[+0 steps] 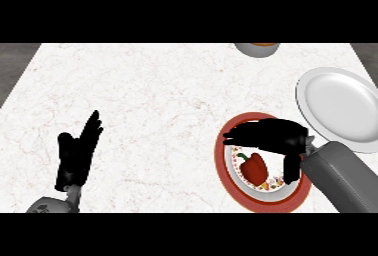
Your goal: Pick the bell pepper from the plate and place it in the plate
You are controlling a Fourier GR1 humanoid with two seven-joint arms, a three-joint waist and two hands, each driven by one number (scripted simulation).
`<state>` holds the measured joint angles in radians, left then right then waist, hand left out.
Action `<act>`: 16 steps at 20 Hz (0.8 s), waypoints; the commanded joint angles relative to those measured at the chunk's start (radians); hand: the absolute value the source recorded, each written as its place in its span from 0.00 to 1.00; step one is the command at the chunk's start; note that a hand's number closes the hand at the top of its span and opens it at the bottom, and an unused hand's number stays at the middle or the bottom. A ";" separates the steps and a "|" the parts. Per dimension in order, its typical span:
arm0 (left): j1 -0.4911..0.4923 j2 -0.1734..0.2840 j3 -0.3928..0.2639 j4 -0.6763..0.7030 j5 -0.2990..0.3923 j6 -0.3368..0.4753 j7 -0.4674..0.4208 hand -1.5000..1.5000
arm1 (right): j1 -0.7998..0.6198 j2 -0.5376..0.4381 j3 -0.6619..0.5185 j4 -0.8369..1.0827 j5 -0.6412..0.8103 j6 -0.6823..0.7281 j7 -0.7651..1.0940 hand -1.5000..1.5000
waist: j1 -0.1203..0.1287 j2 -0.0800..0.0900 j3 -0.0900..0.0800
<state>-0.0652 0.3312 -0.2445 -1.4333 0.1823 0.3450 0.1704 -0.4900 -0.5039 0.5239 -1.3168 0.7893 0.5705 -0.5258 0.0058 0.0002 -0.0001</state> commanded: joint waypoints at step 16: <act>-0.012 -0.093 0.076 0.010 -0.103 -0.052 0.039 0.50 | -0.002 0.101 -0.016 0.170 0.213 -0.084 -0.173 1.00 | -0.002 0.001 0.000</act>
<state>-0.0486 0.2622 -0.1871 -1.4571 0.0897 0.3039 0.2119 -0.4662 -0.4011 0.5128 -1.1838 0.9595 0.4964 -0.6046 0.0048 -0.0004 -0.0001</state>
